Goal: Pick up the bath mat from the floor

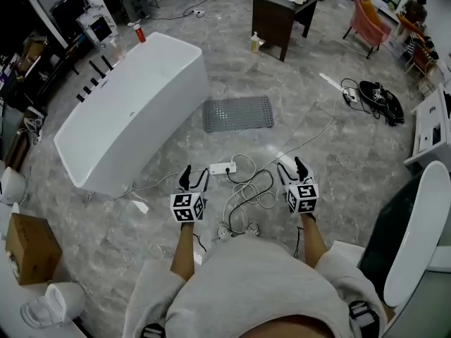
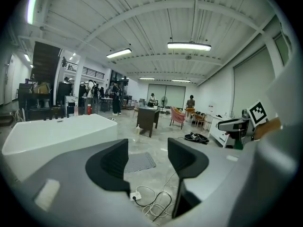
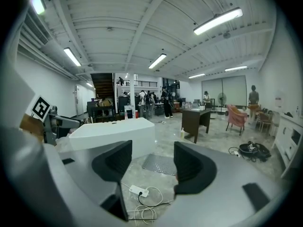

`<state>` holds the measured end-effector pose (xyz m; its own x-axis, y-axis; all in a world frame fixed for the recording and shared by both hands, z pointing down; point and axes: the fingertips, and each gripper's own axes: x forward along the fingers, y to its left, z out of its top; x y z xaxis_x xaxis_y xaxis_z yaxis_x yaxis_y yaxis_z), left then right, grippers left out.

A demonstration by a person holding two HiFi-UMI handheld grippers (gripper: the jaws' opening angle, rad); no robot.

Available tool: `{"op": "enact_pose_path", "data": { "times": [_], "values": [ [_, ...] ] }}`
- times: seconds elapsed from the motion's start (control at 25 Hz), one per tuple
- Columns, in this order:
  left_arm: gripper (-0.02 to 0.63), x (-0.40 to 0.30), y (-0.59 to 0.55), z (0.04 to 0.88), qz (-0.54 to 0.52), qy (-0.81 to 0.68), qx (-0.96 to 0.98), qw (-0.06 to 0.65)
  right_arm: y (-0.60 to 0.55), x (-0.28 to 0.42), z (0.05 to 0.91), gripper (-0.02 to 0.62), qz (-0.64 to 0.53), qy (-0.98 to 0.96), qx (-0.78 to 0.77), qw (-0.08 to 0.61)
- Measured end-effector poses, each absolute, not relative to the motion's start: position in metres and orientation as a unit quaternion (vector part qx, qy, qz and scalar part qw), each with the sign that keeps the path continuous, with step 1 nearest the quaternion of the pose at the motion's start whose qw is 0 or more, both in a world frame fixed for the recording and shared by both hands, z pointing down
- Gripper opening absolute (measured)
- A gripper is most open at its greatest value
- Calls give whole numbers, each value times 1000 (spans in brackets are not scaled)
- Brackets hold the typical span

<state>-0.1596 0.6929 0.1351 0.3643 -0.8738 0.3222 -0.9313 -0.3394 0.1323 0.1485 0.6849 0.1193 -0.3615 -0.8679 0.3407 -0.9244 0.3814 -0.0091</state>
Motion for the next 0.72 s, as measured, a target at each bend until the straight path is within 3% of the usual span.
{"op": "enact_pose_path", "data": {
  "times": [0.72],
  "values": [
    [258, -115, 699, 142, 113, -569, 801, 149, 679, 193, 127, 250, 98, -823, 540, 146]
  ]
}}
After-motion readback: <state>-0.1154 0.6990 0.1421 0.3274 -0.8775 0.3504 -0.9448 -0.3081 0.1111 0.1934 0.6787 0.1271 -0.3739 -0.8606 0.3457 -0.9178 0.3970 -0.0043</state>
